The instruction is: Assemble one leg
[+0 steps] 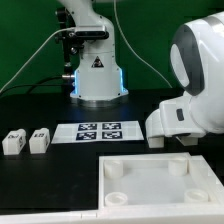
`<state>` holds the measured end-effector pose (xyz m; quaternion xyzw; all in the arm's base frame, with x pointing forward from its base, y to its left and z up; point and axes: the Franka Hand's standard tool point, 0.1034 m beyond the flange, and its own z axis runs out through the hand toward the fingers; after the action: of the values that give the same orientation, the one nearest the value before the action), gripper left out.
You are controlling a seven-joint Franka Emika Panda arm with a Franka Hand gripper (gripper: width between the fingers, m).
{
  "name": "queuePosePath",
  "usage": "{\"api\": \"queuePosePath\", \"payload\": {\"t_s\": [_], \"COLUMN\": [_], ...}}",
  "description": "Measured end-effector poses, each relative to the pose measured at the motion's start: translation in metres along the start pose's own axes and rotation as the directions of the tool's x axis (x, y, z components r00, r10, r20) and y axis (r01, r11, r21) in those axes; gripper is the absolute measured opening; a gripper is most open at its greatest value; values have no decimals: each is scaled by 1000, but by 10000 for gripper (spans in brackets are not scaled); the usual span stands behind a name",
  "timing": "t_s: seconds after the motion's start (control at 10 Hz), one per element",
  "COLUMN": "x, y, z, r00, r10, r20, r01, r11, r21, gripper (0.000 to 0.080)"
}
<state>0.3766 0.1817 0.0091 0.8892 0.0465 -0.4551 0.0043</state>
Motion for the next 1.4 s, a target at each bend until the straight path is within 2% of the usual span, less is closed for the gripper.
{"api": "queuePosePath", "payload": {"t_s": [0.2,0.5,0.6,0.7,0.8,0.9,1.0,1.1,1.2,1.4], "x": [-2,-19,-22,-23,-28,-25,-23,-21,-15,-16], "y": [2,26,34,45,59,71,77,80,81,84], "z": [-5,-74,-99,-127,-149,-173,-189,-200,-207,-204], "r00": [1000,994,986,961,938,889,833,793,701,570], "r10": [-20,-97,-105,-101,-83,-67,-69,-69,-59,-46], "r20": [7,-60,-128,-257,-336,-453,-548,-605,-711,-820], "r01": [20,98,110,112,102,96,101,104,96,79], "r11": [1000,995,994,993,994,995,994,994,995,997], "r21": [-1,22,27,31,39,40,29,23,12,-2], "gripper": [290,291,291,291,291,291,291,291,291,291]}}
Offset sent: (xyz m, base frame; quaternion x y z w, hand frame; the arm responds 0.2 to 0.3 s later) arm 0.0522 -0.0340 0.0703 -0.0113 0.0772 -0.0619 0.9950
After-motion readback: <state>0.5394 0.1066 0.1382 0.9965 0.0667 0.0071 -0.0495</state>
